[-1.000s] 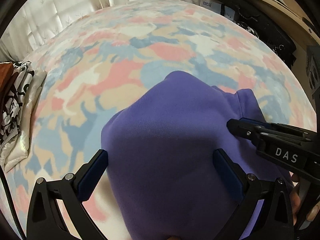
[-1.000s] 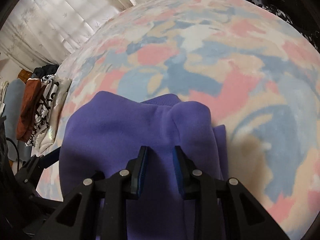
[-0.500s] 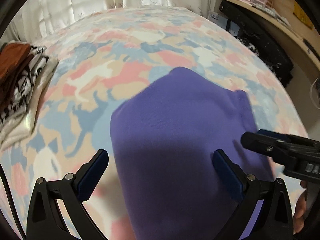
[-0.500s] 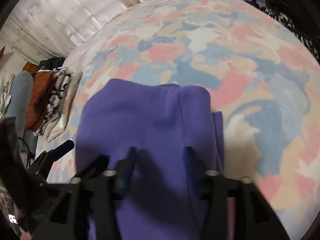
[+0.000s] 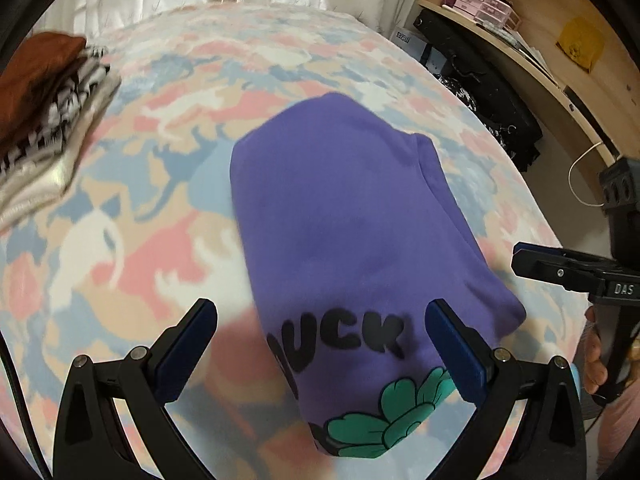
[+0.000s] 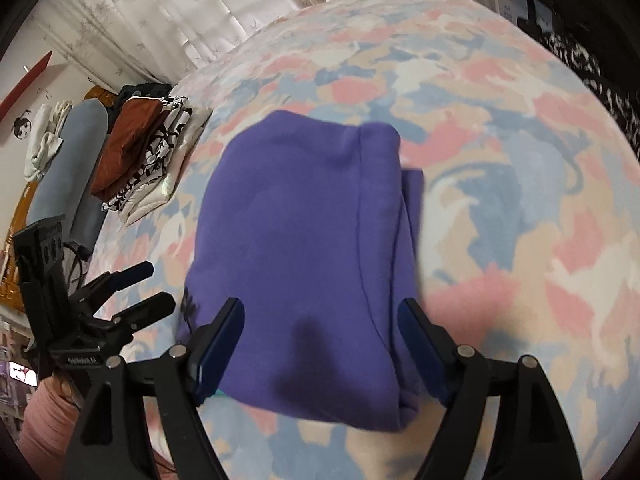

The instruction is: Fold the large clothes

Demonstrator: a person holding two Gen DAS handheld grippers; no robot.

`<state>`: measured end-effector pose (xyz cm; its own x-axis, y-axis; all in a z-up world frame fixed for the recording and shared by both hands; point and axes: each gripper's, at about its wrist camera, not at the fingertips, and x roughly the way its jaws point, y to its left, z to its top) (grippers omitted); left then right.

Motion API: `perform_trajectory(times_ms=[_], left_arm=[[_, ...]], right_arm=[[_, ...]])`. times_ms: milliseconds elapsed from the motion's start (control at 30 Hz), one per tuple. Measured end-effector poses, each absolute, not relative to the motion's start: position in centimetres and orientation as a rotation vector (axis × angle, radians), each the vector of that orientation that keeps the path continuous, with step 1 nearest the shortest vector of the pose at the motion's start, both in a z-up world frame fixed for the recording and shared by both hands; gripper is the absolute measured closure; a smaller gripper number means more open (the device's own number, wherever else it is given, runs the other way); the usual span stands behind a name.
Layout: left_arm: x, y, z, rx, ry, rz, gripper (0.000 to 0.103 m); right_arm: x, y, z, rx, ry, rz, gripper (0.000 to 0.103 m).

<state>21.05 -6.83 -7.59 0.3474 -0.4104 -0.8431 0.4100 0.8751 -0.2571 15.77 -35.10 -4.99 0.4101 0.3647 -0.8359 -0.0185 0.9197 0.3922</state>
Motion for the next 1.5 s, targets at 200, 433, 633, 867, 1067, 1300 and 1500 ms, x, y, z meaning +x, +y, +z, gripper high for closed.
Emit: perform_trajectory(times_ms=[200, 433, 633, 867, 1067, 1300, 1500], left_arm=[[21.8, -6.4, -9.7, -0.058, 1.136, -0.509, 0.001], [23.1, -5.8, -11.9, -0.177, 1.167, -0.530, 0.001], [23.8, -5.3, -13.6, -0.275, 1.197, -0.577, 0.000], [24.2, -4.7, -14.8, -0.359, 1.229, -0.615, 0.000], [23.4, -5.0, -15.5, -0.397, 1.278, -0.673, 0.000], [22.5, -4.8, -16.5, -0.468, 1.310, -0.682, 0.001], [21.4, -6.7, -17.5, -0.430, 1.369, -0.746, 0.001]], right_arm=[[15.5, -37.7, -7.1, 0.452, 1.152, 0.250, 0.024], [16.2, -38.7, -8.9, 0.527, 1.165, 0.288, 0.024], [17.6, -38.9, -11.5, 0.582, 1.207, 0.310, 0.024], [19.0, -38.6, -13.8, 0.665, 1.234, 0.367, 0.024], [19.3, -37.9, -14.5, 0.661, 1.234, 0.410, 0.021], [19.6, -37.9, -15.3, 0.691, 1.231, 0.422, 0.018], [19.5, -37.3, -15.4, 0.641, 1.242, 0.443, 0.018]])
